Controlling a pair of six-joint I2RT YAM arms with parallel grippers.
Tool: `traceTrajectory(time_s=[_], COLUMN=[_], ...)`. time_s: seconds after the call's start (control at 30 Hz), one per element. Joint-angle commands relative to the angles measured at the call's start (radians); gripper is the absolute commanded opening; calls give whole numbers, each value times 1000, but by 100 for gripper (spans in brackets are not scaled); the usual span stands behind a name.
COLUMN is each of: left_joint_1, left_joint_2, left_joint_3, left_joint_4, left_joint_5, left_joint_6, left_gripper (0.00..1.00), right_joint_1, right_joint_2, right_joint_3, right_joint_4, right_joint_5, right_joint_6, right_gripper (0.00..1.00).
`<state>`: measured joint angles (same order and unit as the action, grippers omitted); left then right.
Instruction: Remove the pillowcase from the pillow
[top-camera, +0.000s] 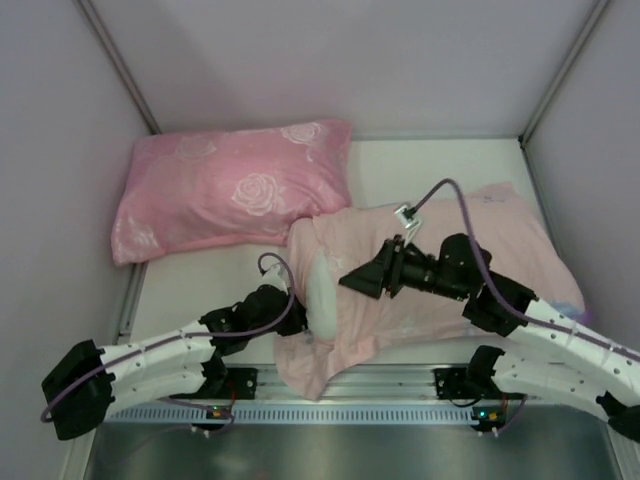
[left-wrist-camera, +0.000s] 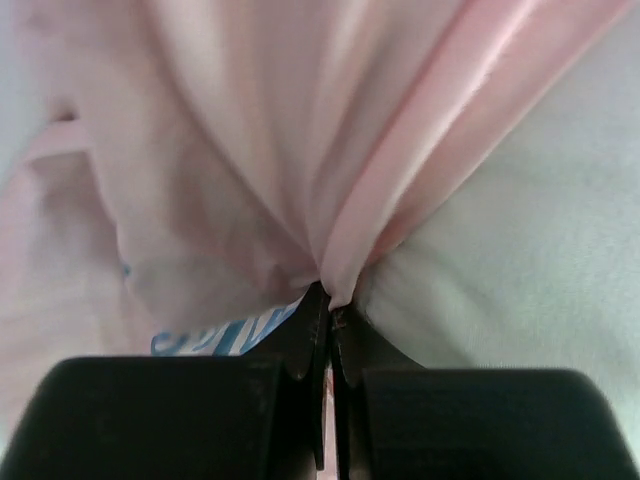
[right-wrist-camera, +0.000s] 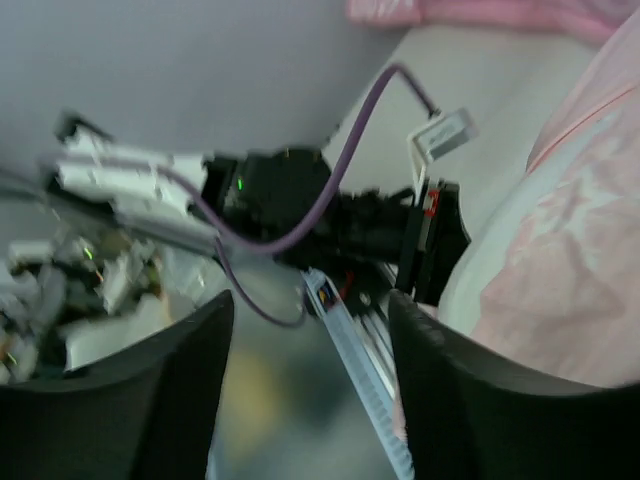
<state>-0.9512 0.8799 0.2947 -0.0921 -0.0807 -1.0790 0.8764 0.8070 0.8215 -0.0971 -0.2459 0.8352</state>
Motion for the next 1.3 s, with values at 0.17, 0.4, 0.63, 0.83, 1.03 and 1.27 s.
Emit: traceTrajectory(time_s=[0.17, 0.4, 0.63, 0.83, 1.03, 1.27], left_joint_1=[-37, -55, -55, -57, -55, -55], left_joint_2=[93, 41, 4, 86, 130, 85], left_joint_3=[-55, -19, -17, -8, -51, -54], left_joint_4=[767, 677, 513, 288, 318, 316], left_joint_5=[472, 438, 371, 287, 268, 256], left_joint_6=[39, 63, 82, 64, 28, 11], left_gripper=[0, 0, 0, 0, 0, 0], right_joint_1=[347, 469, 590, 610, 607, 530], right_joint_2=[141, 326, 500, 604, 682, 721], right_joint_3=[44, 113, 232, 265, 193, 3], right_joint_4=[-338, -596, -854, -1085, -1034, -570], right_joint_5=[444, 807, 1120, 1195, 1127, 995], right_joint_6=[-145, -61, 82, 269, 315, 164], right_gripper=[90, 99, 99, 100, 99, 99])
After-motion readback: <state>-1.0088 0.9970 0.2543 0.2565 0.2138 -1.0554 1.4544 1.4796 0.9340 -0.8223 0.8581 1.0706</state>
